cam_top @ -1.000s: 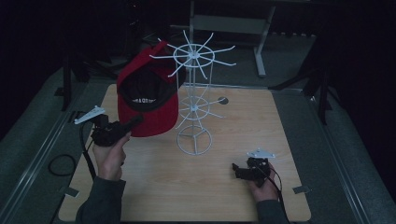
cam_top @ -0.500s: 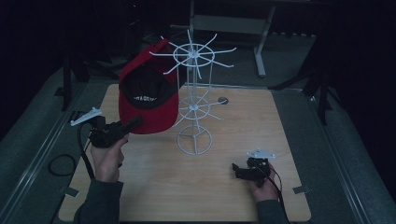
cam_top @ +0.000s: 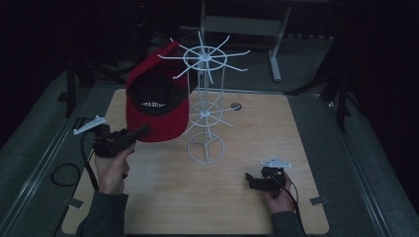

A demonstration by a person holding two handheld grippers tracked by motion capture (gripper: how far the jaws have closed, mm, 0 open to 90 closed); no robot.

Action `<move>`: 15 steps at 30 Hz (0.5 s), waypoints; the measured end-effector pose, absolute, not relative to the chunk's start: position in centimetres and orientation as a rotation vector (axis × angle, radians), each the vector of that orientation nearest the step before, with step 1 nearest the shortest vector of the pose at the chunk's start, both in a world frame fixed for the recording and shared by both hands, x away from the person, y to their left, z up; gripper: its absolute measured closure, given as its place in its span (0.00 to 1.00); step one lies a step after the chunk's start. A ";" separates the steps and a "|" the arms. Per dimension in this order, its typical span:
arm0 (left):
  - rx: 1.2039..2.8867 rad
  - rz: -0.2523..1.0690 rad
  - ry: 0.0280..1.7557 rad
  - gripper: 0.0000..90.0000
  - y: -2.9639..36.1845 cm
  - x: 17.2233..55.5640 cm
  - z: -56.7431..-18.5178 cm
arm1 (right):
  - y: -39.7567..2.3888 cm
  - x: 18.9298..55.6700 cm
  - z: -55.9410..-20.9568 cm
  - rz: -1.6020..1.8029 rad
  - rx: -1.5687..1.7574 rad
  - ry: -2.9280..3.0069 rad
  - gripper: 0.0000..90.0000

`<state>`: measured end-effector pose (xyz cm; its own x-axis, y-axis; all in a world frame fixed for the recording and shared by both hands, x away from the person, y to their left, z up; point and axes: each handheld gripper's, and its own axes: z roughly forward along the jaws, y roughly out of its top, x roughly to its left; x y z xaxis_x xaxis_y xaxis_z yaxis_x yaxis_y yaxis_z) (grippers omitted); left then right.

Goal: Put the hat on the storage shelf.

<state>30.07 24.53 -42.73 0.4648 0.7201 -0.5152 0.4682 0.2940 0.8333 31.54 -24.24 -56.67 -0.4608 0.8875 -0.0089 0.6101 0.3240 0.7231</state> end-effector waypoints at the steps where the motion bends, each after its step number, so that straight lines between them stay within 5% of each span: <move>1: 1.347 0.232 1.163 0.52 24.6 30.0 -42.7 | -24.2 31.5 -56.7 0.930 1.324 2.190 0.15; 15: 1.362 0.209 1.166 0.45 24.7 29.3 -44.0 | -24.2 31.5 -56.7 0.931 1.325 2.189 0.15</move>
